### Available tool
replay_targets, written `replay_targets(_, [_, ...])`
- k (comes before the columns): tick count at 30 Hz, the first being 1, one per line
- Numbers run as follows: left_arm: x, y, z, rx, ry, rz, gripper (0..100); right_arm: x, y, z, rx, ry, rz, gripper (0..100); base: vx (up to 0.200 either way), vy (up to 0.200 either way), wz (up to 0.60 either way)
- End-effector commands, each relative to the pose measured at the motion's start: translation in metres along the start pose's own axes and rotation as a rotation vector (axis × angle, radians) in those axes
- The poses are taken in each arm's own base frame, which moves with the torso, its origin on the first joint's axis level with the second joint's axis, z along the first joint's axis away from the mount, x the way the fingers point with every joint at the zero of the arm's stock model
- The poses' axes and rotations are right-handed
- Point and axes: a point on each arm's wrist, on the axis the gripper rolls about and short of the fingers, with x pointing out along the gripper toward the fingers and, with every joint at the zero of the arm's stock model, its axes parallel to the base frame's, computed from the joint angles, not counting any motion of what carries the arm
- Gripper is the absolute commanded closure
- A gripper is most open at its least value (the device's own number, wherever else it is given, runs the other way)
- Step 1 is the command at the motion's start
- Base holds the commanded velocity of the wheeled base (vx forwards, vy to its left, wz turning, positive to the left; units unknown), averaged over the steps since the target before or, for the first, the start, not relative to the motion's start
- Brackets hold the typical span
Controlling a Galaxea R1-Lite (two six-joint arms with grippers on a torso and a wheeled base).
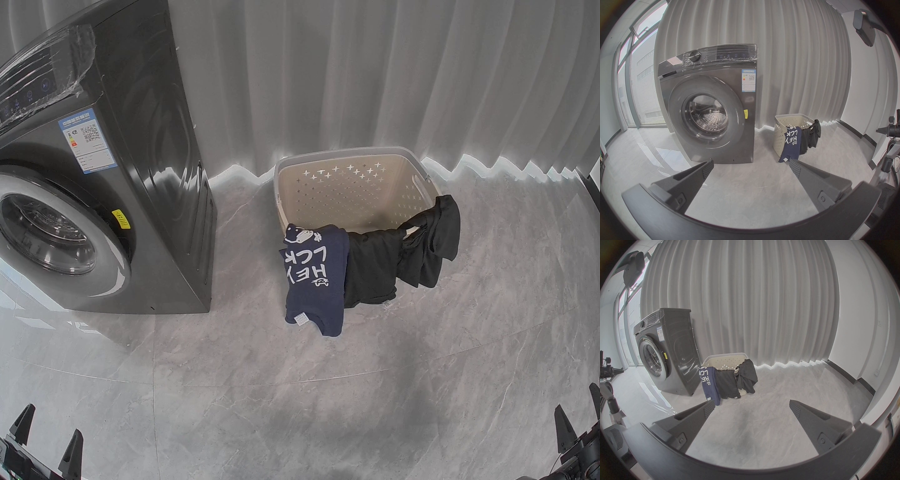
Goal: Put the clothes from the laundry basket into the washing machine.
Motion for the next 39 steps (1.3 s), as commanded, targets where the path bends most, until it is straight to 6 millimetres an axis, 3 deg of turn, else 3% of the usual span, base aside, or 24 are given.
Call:
replay_targets(1, [0.0,0.0,-0.0053,0.0,0.0,0.0,0,0.0,0.0,-0.0053,-0.001,0.001,0.0,0,0.0,-0.2,0.0])
replay_targets(12, [0.0,0.0,-0.0053,0.0,0.0,0.0,0,0.0,0.0,-0.0053,-0.001,0.001,0.0,0,0.0,-0.036,0.0])
replay_targets(24, [0.0,0.0,-0.0053,0.0,0.0,0.0,0,0.0,0.0,-0.0053,-0.001,0.001,0.0,0,0.2,0.0,0.0])
replay_targets(33, [0.0,0.0,-0.0053,-0.001,0.0,0.0,0,0.0,0.0,-0.0053,-0.001,0.001,0.0,0,0.0,0.0,0.0])
replay_targets(39, [0.0,0.0,-0.0053,-0.003,0.0,0.0,0,0.0,0.0,-0.0053,-0.001,0.001,0.0,0,0.0,-0.2,0.0])
